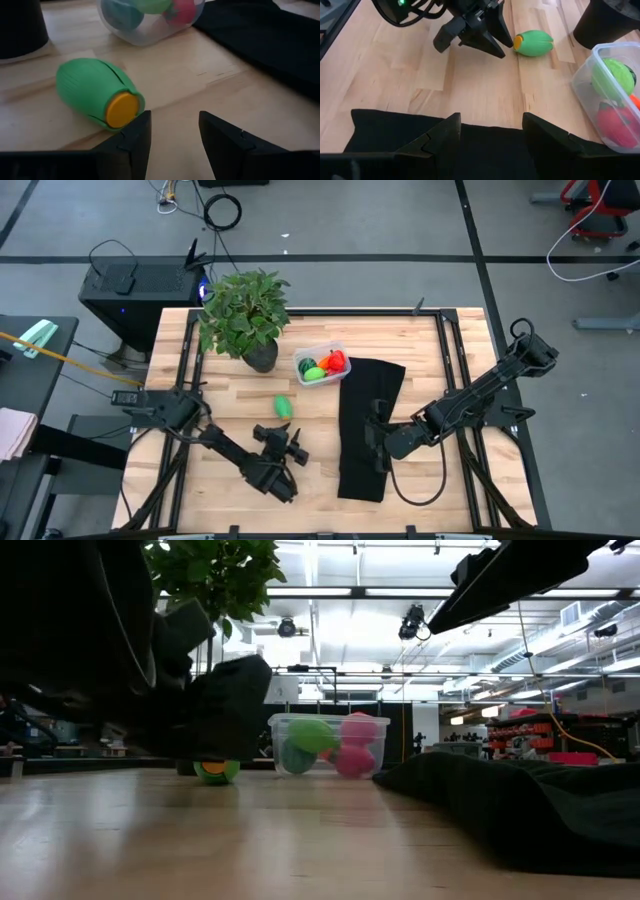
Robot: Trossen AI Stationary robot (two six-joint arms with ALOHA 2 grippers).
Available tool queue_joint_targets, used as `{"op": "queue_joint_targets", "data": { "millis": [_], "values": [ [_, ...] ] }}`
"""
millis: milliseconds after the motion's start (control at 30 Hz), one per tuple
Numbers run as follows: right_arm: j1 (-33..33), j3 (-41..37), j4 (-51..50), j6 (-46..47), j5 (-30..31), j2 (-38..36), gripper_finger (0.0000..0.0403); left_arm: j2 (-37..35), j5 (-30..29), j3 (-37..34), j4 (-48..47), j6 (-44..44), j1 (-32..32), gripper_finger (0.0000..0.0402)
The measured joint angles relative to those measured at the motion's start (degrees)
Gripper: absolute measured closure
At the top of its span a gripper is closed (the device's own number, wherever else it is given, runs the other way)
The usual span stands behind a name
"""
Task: Pick and placing Produce into tupperware
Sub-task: Put the green corn into the transparent bin
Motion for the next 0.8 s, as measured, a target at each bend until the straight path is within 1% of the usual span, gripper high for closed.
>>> {"op": "queue_joint_targets", "data": {
  "millis": [533, 800],
  "values": [
    [0.1, 0.0, 0.4, 1.7, 0.0, 0.0, 0.0183, 4.5, -0.5, 0.0, 0.6, 0.7, 3.5, 0.0229],
    [0.2, 0.0, 0.5, 2.2, 0.0, 0.0, 0.0183, 4.6, -0.6, 0.0, 0.3, 0.8, 4.0, 0.0230]
  ]
}}
